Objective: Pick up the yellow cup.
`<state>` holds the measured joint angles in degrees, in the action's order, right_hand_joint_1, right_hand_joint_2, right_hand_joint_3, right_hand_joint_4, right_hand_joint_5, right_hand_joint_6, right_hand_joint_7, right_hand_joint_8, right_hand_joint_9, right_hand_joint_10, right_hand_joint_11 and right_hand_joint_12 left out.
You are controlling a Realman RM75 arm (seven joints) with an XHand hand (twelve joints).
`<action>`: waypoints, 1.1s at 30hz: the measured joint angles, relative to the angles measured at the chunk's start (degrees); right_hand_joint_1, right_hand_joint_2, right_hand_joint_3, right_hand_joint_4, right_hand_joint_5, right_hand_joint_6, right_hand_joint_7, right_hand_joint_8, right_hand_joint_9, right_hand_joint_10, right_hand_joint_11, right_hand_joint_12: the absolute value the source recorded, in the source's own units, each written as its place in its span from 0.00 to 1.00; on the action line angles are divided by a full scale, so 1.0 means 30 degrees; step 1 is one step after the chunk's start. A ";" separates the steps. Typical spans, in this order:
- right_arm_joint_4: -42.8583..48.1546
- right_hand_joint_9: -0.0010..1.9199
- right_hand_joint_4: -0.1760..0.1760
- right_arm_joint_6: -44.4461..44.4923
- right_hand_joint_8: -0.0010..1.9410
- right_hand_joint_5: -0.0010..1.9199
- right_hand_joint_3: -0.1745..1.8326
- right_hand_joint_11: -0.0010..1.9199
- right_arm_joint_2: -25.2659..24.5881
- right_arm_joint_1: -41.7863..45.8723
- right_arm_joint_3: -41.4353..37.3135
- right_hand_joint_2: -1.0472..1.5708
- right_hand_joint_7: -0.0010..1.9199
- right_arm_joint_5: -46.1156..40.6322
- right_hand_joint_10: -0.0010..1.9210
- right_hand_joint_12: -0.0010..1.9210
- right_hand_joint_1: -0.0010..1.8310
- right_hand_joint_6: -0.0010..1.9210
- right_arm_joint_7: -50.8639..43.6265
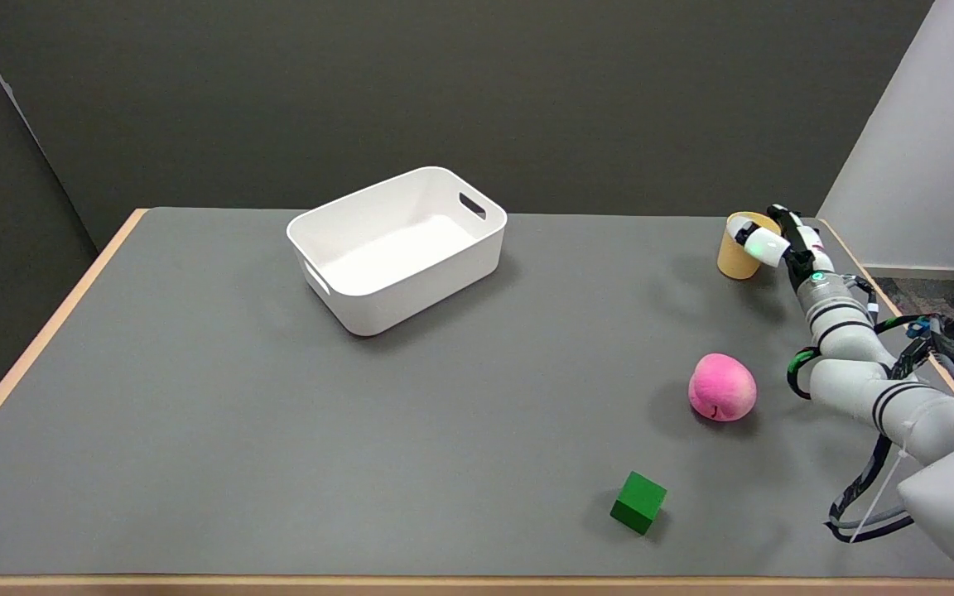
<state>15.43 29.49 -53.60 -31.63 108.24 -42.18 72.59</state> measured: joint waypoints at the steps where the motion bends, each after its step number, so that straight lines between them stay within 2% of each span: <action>1: 0.0001 0.00 0.35 -0.0013 0.09 0.01 0.56 0.00 -0.0002 0.0009 0.0023 0.61 0.02 0.0004 0.18 0.36 0.34 0.12 -0.0011; 11: 0.0010 0.00 0.37 -0.0051 0.09 0.02 0.57 0.00 -0.0025 0.0046 0.0231 0.61 0.02 0.0034 0.19 0.39 0.36 0.12 -0.0079; 22: 0.0024 0.02 0.39 -0.0072 0.14 0.03 0.60 0.00 -0.0075 0.0053 0.0369 0.63 0.04 0.0158 0.28 0.47 0.45 0.12 -0.0105; 26: 0.0029 0.06 0.40 -0.0076 0.13 0.04 0.58 0.00 -0.0085 0.0043 0.0395 0.64 0.08 0.0261 0.28 0.52 0.49 0.16 -0.0192; 30: 0.0033 0.12 0.49 -0.0108 0.16 0.10 0.58 0.04 -0.0119 0.0019 0.0400 0.66 0.15 0.0328 0.34 0.54 0.52 0.21 -0.0276; 33: 0.0033 0.14 0.49 -0.0153 0.18 0.12 0.58 0.05 -0.0158 -0.0017 0.0380 0.66 0.17 0.0336 0.36 0.56 0.53 0.23 -0.0331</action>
<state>15.53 29.03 -54.07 -31.68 109.39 -41.18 71.60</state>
